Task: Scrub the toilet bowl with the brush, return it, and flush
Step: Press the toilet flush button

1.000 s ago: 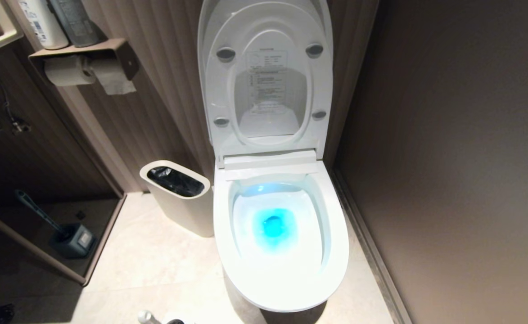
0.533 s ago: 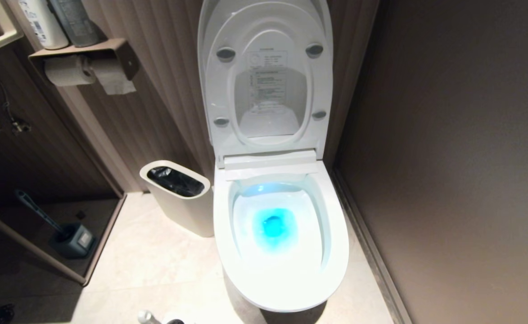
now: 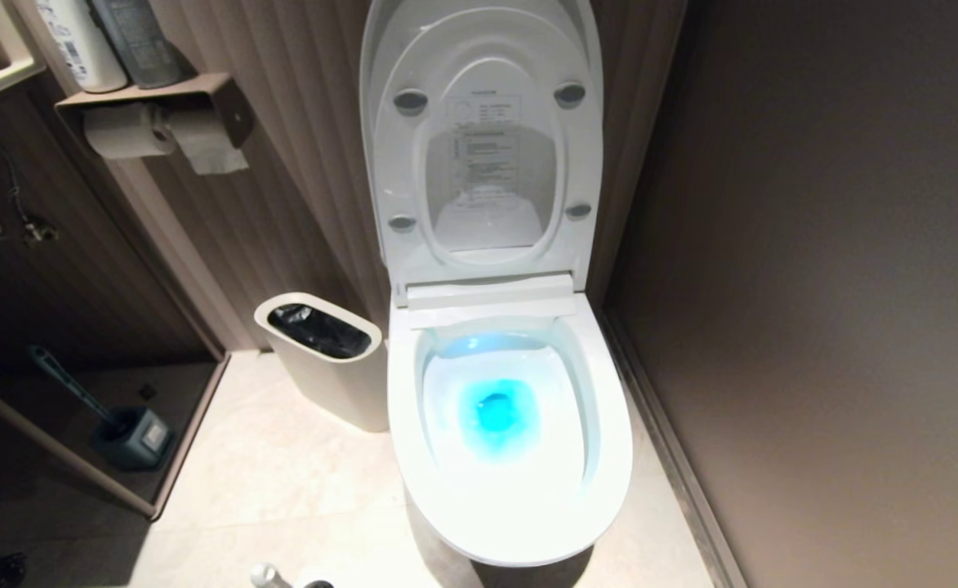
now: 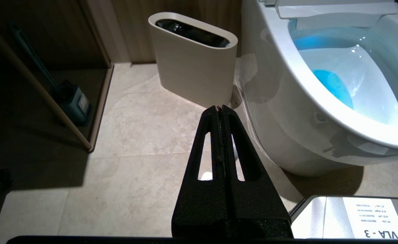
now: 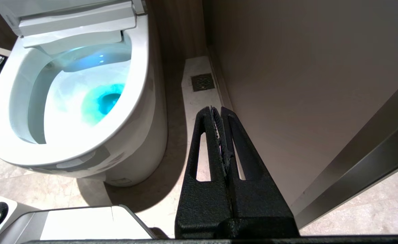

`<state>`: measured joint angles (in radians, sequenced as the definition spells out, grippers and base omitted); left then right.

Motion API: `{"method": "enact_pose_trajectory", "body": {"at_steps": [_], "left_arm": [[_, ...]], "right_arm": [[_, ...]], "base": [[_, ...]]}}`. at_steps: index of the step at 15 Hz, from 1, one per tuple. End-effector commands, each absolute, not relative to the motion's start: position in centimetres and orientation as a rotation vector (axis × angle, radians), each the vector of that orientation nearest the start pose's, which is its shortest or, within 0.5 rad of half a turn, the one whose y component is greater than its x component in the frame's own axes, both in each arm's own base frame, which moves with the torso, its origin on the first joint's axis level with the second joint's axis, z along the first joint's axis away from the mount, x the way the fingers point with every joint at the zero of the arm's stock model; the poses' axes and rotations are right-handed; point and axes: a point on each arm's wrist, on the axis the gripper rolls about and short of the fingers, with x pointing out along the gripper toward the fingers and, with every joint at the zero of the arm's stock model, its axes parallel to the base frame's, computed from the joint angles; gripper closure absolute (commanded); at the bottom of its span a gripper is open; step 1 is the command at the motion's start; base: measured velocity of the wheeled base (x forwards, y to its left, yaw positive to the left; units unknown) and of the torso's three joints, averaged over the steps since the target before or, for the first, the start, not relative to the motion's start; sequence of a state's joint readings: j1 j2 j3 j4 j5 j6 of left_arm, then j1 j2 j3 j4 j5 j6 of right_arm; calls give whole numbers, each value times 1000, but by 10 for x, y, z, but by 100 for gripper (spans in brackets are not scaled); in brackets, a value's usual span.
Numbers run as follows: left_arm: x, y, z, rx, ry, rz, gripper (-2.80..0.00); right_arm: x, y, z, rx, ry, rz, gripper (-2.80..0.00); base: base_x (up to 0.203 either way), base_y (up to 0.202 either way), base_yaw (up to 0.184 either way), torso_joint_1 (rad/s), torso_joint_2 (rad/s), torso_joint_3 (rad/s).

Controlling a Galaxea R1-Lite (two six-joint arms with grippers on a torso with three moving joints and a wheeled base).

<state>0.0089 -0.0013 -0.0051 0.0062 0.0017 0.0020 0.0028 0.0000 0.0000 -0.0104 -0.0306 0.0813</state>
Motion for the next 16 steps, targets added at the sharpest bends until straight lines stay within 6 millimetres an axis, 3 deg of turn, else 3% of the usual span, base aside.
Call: {"method": "enact_pose_trajectory", "body": {"at_steps": [1,16], "left_arm": [[-23,0,77,2,2,11,0],[-23,0,77,-2,-5,12,0]], "right_arm": [[-23,-1,77,83,-12,-27,0],[-23,-1,77,81,-12,-27,0]], "base": [[0,0,0,2,-5,59],[0,0,0,3,2,162]]}}
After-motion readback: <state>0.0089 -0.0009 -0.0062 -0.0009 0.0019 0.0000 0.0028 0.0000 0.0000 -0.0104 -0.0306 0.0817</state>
